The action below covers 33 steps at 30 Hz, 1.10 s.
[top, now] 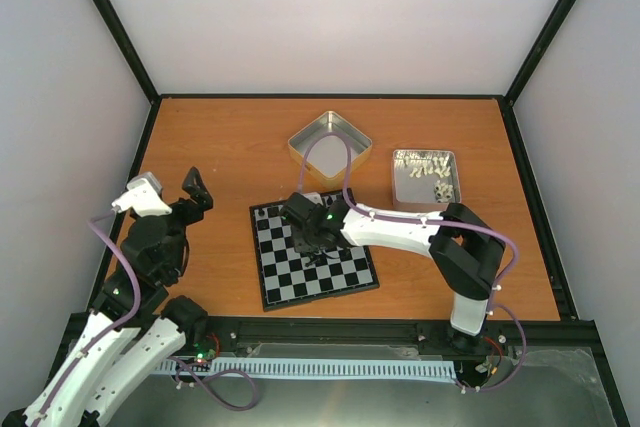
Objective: Set up the chess pieces on the board
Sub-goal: Pick up the chess piece from the chessboard.
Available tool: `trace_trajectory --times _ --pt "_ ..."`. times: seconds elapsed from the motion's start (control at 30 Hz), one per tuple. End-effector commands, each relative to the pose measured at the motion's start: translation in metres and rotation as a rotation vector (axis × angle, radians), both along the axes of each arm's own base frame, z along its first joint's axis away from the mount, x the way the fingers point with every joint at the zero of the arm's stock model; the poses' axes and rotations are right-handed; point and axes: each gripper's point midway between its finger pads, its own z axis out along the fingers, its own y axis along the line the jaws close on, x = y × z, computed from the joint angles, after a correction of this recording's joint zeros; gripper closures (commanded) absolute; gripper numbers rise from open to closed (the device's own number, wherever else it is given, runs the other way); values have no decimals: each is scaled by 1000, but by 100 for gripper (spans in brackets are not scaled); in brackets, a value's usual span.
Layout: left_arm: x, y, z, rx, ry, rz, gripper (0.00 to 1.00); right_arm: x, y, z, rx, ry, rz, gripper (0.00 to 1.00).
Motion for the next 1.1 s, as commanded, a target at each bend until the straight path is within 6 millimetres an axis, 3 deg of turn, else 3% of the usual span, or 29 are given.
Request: trace_trajectory --times 0.0,0.47,0.93,1.07 --pt "0 1 11 0 -21 5 0 5 11 -2 7 -4 20 76" --pt "0 2 11 0 -21 7 0 6 12 -13 -24 12 22 83" --pt "0 2 10 1 -20 6 0 15 10 -16 -37 4 7 84" --pt "0 2 11 1 -20 6 0 15 12 -16 -34 1 14 89"
